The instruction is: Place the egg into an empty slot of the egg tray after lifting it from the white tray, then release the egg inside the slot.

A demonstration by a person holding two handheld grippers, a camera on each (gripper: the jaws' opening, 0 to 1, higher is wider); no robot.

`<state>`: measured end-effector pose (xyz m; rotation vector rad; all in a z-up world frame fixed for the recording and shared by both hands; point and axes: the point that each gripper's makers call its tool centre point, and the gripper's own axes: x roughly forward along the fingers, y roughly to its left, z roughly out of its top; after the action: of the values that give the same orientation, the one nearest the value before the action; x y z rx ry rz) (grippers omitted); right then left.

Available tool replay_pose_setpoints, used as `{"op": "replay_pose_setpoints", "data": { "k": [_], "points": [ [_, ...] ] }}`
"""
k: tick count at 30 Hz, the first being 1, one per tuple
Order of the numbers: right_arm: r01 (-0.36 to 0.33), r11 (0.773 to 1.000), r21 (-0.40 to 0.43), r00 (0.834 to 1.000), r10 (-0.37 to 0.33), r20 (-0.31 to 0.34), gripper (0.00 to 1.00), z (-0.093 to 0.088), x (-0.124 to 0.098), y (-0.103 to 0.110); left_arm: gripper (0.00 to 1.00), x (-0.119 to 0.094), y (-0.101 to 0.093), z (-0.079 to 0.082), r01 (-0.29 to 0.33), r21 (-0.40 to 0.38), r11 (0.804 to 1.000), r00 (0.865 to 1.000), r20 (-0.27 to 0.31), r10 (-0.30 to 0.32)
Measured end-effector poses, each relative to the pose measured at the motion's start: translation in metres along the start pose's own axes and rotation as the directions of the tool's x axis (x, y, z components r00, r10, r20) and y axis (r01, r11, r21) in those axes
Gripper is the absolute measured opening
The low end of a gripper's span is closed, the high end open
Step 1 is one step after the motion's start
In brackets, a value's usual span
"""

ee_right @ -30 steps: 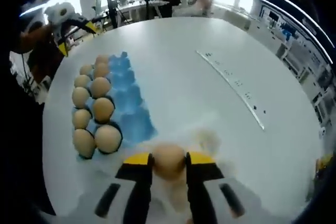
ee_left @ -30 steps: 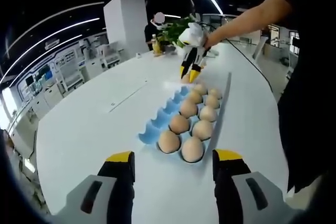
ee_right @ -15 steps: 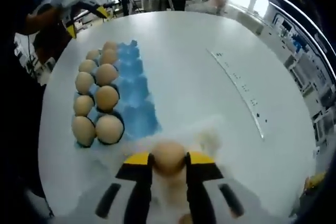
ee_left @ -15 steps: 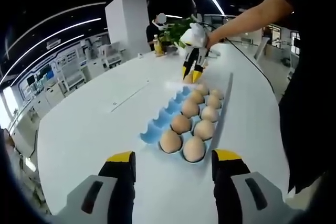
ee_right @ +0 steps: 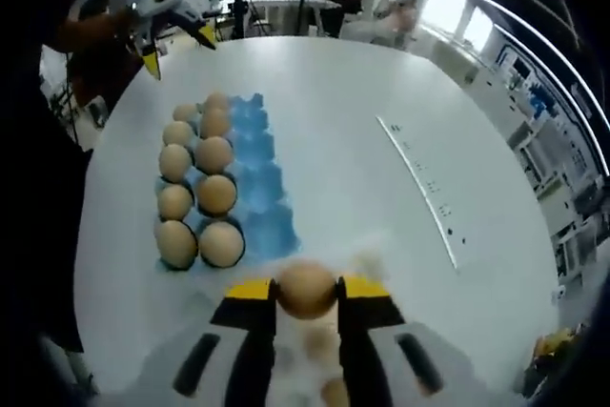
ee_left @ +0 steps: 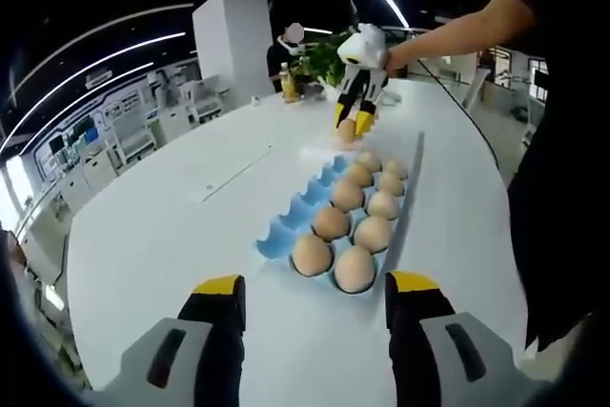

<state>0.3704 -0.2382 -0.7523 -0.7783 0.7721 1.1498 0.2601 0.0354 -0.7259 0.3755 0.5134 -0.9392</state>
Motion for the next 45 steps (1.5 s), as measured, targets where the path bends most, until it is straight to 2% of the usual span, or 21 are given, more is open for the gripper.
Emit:
{"op": "replay_pose_setpoints", "data": {
  "k": [14,29,45],
  "points": [
    [-0.028,0.999,-0.045,0.999,0.029,0.035,0.24,0.031,0.009,0.013,0.60,-0.001,0.001,-0.001,0.001,0.002,1.000,1.000,0.002,-0.001],
    [-0.101,0.986,-0.130,0.990,0.112,0.082,0.24,0.089,0.045,0.033,0.60,-0.005,0.007,-0.006,-0.008,-0.006,1.000,1.000,0.004,0.008],
    [-0.160,0.969,-0.186,0.978,0.182,0.106,0.24,0.132,0.072,0.050,0.59,-0.006,0.010,-0.008,-0.013,-0.020,1.000,1.000,0.014,0.013]
  ]
}}
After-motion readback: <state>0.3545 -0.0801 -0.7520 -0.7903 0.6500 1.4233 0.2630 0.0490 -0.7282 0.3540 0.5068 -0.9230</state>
